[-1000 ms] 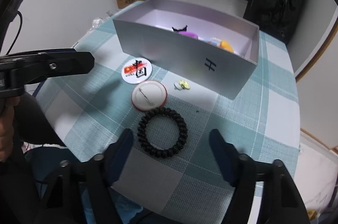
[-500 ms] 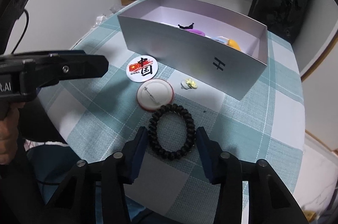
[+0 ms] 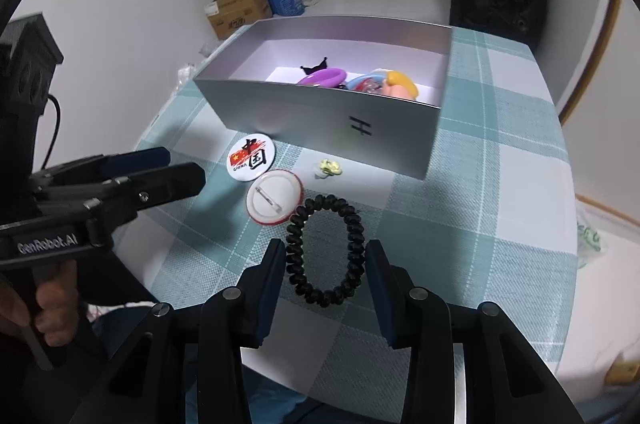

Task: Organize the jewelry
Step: 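Grasp the black beaded bracelet with the right tool, then grasp the small yellow-green charm with the left tool while the right tool holds the bracelet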

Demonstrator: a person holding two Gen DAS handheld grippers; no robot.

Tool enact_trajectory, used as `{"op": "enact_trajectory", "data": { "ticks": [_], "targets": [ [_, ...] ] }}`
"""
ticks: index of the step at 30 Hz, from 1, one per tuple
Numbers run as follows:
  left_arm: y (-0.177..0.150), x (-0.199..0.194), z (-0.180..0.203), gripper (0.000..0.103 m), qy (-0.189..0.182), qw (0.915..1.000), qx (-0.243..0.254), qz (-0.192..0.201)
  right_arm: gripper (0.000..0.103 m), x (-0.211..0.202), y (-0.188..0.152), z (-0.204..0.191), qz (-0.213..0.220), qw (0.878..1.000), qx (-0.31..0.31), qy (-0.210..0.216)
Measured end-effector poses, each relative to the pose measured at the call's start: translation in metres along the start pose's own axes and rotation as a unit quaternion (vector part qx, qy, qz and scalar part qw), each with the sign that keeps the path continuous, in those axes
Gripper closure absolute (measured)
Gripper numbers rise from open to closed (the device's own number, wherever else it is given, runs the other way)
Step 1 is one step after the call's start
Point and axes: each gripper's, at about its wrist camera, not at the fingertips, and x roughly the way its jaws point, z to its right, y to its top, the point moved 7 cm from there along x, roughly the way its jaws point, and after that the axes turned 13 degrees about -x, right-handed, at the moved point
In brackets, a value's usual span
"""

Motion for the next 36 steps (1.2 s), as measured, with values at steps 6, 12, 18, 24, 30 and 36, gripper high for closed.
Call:
{"op": "enact_trajectory", "data": {
  "ticks": [6, 12, 18, 24, 30, 36],
  "targets": [
    [-0.001, 0.005, 0.020, 0.038, 0.000, 0.9995, 0.032, 0.007, 0.064, -0.009, -0.001, 0.014, 0.012, 1.000, 0.028, 0.007],
    [-0.001, 0.016, 0.045, 0.038, 0.005, 0.9972, 0.074, 0.009, 0.064, -0.028, -0.007, 0.031, 0.032, 0.997, 0.064, 0.003],
    [-0.008, 0.034, 0.062, 0.038, 0.011, 0.9941, 0.108, -0.006, 0.064, -0.038, -0.011, 0.047, 0.040, 0.995, 0.095, 0.001],
    [-0.007, 0.050, 0.062, 0.038, 0.037, 0.9933, 0.110, -0.008, 0.064, -0.044, -0.014, 0.058, 0.045, 0.993, 0.113, 0.002],
    [-0.011, 0.053, 0.067, 0.050, 0.061, 0.9875, 0.145, 0.005, 0.063, -0.045, -0.012, 0.060, 0.051, 0.991, 0.121, 0.010],
    [-0.018, 0.049, 0.072, 0.071, 0.041, 0.9883, 0.147, 0.000, 0.063, -0.047, -0.011, 0.061, 0.053, 0.991, 0.119, 0.007]
  ]
}}
